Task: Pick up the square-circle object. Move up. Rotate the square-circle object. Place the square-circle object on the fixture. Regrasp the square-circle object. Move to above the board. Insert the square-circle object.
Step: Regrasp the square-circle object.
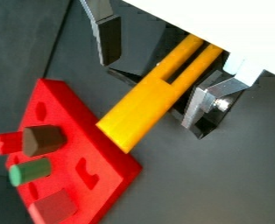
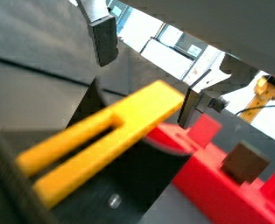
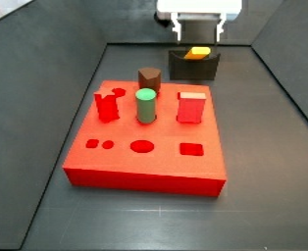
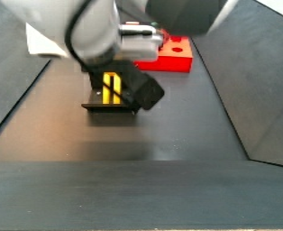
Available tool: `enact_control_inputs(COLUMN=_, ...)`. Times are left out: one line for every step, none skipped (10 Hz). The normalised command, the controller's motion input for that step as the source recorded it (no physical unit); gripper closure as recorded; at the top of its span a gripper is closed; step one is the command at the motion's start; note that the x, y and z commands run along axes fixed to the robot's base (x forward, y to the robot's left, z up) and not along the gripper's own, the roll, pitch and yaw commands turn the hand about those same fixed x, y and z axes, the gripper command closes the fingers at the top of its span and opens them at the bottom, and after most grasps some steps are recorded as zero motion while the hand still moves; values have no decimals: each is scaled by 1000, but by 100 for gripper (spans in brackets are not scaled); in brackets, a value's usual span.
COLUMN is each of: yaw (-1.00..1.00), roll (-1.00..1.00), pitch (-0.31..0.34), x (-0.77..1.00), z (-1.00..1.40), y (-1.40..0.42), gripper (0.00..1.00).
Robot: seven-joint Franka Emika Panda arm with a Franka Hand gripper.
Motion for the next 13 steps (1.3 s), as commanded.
enact_control_inputs(yaw=9, roll=30, pitch=24, x=-31, z=1000, y=3, gripper=0)
enact_control_inputs(yaw=9, roll=46, pitch=35, x=-38, z=797, y=2, gripper=0)
enact_control_inputs(yaw=4, roll=51, pitch=43, x=-35, z=620, y=0, gripper=0)
enact_control_inputs(yaw=-1, roll=53, pitch=54, x=-33, z=441, y=3, gripper=0)
enact_control_inputs(yaw=-5, roll=54, pitch=65, x=-30, z=260, y=4, gripper=0)
enact_control_inputs(yaw=31, roll=-77, pitch=80, x=-1000, z=0, y=0, gripper=0)
enact_control_inputs(yaw=14, roll=-82, pitch=46, x=-1000, z=-4, y=4, gripper=0)
enact_control_inputs(yaw=-10, roll=-63, pitch=29, x=-1000, z=14, y=4, gripper=0)
enact_control_inputs(yaw=-38, roll=-21, pitch=12, x=-1000, z=19, y=0, gripper=0)
enact_control_inputs(yaw=-48, roll=17, pitch=5, x=-1000, z=17, y=3, gripper=0)
enact_control_inputs(yaw=-50, roll=42, pitch=-4, x=-1000, z=25, y=0, gripper=0)
enact_control_inputs(yaw=-51, roll=59, pitch=-20, x=-1000, z=32, y=-4, gripper=0)
enact_control_inputs(yaw=-51, roll=70, pitch=-42, x=-986, z=30, y=-4, gripper=0)
